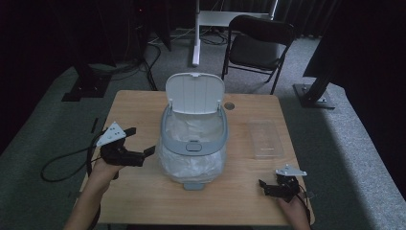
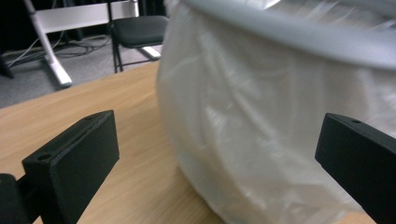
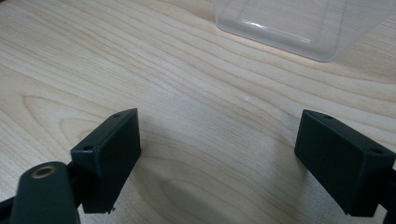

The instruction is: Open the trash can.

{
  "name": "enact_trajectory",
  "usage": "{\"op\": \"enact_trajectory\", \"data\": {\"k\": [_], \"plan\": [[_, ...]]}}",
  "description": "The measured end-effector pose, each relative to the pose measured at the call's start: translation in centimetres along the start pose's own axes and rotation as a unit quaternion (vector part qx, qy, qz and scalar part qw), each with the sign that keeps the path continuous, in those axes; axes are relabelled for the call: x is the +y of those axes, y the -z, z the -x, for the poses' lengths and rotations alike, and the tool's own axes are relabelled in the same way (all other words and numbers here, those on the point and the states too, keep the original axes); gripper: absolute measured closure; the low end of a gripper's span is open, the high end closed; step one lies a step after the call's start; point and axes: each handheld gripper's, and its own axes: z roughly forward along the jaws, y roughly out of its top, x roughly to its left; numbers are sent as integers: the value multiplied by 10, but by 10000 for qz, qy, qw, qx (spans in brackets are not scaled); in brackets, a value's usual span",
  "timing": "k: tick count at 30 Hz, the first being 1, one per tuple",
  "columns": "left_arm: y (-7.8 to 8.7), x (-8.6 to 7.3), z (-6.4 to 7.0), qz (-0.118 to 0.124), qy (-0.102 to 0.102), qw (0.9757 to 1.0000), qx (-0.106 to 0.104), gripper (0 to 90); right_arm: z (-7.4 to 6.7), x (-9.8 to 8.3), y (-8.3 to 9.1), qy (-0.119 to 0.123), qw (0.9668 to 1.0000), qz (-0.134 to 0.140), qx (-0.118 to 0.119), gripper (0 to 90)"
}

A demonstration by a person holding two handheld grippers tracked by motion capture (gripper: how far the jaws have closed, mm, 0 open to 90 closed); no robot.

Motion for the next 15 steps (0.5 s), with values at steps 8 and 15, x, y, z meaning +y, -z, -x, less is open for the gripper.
{"op": "enact_trajectory", "data": {"k": [8,15], "plan": [[-2,-22,-15,-84,151,9994,305,6,0,0,0,0,10000,-2,-2,137],[-5,-42,-28,-183,348,9978,542,5,0,0,0,-1,10000,-6,2,136]]}}
